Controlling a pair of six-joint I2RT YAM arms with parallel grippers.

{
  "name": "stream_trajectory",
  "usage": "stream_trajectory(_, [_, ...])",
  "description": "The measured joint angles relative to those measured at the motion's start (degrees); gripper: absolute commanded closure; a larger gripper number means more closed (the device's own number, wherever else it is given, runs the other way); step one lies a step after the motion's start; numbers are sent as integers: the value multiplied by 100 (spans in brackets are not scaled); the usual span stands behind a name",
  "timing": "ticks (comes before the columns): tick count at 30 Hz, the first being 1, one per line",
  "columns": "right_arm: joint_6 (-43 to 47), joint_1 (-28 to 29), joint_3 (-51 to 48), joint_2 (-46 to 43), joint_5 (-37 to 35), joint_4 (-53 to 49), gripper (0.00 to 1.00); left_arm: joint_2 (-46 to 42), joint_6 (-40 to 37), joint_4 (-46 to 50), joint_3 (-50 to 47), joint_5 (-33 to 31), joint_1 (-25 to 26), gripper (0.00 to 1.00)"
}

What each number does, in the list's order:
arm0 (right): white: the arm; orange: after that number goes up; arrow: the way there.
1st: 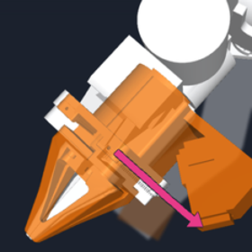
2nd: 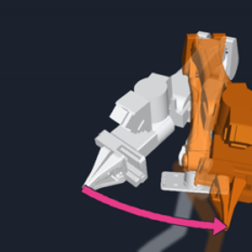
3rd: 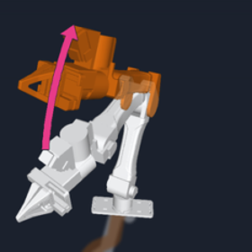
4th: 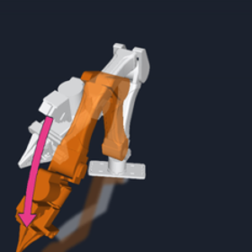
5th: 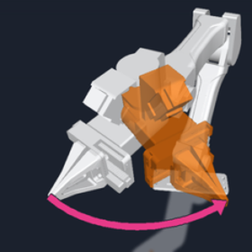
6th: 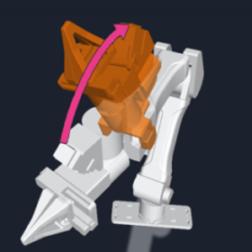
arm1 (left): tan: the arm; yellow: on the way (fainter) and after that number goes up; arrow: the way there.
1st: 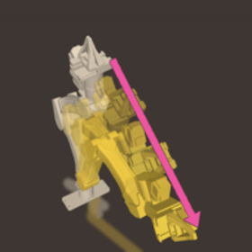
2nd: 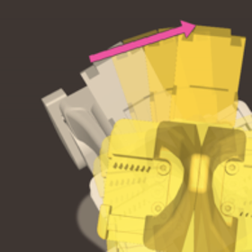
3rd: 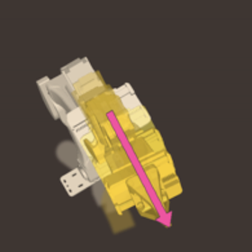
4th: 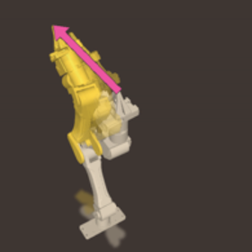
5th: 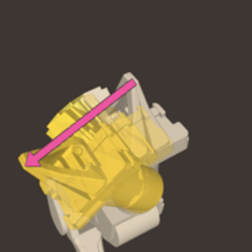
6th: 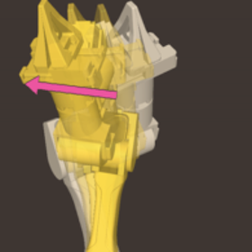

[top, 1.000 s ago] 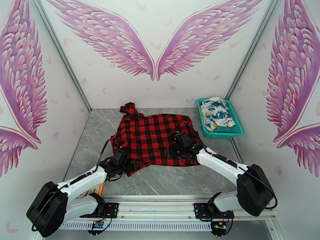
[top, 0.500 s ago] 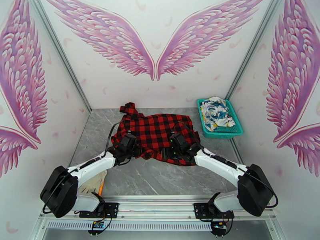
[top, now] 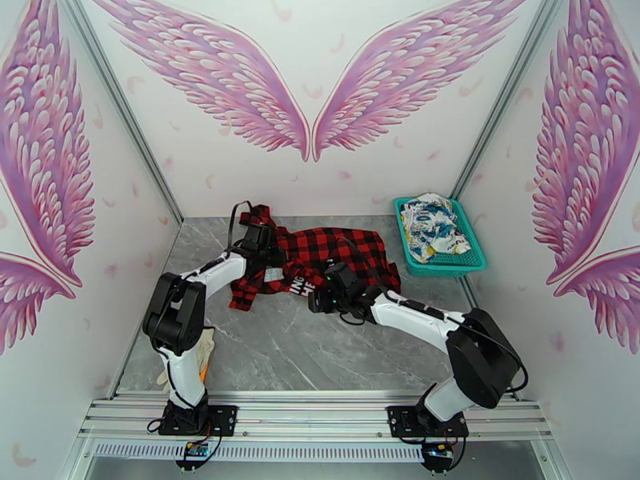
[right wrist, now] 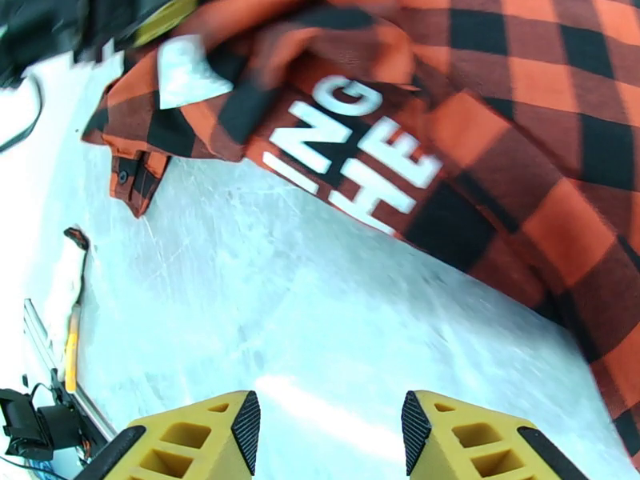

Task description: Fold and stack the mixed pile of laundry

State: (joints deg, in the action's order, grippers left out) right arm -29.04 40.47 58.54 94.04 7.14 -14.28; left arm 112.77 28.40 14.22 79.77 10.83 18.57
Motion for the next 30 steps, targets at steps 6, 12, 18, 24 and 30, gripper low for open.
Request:
stream_trajectory(6, [-221,175,647,831,232,511,41,-4,-44,31,293,186,-188,41])
stream_trajectory(12, [-614,262,1176,1434,341,986,38,-1099,-385,310,-267,175,-542,41])
stream_trajectory(18, [-802,260,1888,2168,236,1032,48,-2653,-765,514,-1775,-20,-828,38])
stream_trajectory(24, [-962,260,2516,2651,184,1001,50,-3130,-761,640,-3010,-15,-988,38])
stream_trajectory(30, [-1196,260,2900,2815,-426,498,44,-3191,-656,553,-3250,-7,-1021,39])
